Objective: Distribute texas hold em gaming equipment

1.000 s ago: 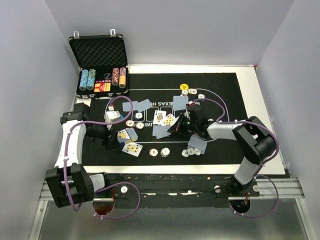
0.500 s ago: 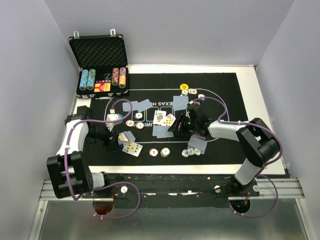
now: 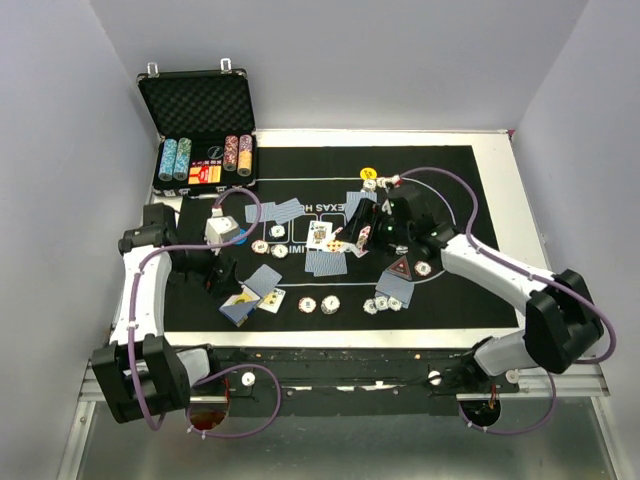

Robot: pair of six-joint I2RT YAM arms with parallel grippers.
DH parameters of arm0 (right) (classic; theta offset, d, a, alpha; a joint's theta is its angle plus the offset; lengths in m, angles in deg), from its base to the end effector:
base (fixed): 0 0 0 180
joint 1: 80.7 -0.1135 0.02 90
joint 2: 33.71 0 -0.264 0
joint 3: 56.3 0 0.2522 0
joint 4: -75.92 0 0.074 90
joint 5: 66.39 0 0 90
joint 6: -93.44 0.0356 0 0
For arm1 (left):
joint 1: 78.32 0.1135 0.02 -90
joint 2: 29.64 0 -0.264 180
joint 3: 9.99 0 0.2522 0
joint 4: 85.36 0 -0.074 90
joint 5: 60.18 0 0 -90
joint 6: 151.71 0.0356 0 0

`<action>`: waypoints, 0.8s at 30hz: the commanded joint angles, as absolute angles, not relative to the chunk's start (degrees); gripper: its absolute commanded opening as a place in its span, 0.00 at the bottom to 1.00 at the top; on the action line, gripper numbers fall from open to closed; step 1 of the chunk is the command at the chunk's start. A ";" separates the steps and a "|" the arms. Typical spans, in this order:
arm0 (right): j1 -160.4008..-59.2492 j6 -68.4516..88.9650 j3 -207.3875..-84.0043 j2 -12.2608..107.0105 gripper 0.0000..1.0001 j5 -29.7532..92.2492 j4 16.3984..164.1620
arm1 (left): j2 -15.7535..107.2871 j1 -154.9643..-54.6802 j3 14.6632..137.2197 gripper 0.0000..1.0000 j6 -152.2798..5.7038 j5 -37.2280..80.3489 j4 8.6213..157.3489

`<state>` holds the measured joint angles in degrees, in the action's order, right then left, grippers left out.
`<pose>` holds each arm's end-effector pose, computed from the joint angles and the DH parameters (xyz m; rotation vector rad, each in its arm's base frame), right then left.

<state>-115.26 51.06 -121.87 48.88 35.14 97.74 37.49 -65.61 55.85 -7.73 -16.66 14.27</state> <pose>0.2528 0.1828 0.2332 0.1594 2.4232 0.9477 0.1850 0.0153 0.2536 0.9417 2.2815 -0.7861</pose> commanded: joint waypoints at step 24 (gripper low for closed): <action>-94.23 38.16 -123.41 34.76 1.00 18.16 115.17 | 41.99 -45.45 67.14 0.99 -34.29 -17.37 28.23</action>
